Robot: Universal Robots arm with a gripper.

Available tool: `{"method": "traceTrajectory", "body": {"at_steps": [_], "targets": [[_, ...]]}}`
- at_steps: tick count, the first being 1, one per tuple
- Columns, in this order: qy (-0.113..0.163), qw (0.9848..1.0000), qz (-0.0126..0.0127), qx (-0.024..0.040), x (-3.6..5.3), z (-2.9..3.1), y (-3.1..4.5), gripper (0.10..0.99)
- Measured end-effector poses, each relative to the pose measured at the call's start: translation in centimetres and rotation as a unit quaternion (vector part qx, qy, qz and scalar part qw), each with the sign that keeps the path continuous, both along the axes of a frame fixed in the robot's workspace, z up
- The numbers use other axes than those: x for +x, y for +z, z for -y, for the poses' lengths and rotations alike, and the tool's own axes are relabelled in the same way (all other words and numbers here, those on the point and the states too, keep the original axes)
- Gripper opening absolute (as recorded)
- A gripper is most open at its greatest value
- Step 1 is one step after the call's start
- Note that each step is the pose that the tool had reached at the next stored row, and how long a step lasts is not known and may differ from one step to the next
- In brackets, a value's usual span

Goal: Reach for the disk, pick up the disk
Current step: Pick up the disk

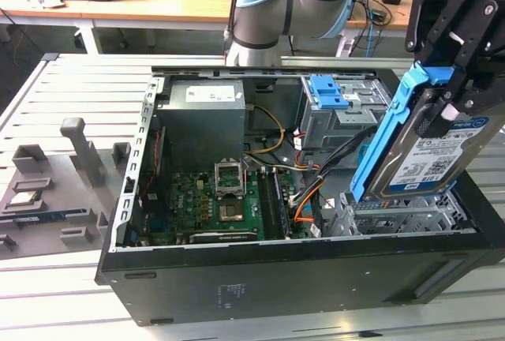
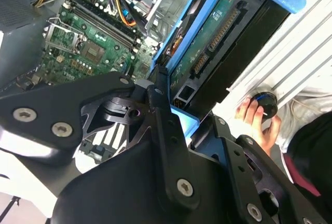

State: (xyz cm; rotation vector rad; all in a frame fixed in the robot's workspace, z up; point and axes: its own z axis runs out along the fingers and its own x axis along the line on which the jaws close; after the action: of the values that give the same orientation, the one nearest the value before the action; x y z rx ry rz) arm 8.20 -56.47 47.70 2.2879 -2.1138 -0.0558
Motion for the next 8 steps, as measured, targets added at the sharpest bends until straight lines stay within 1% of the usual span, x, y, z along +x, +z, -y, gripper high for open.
{"method": "traceTrajectory", "body": {"at_steps": [4, 6, 8], "targets": [[-0.007, 1.0000, -0.0015, 0.0001, 0.23, -0.19, -0.80, 0.369], [-0.022, 0.9998, -0.0018, 0.0003, 0.32, -0.21, -1.24, 0.369], [-0.029, 0.9996, -0.0019, 0.0021, 0.35, -0.20, -1.41, 0.369]]}}
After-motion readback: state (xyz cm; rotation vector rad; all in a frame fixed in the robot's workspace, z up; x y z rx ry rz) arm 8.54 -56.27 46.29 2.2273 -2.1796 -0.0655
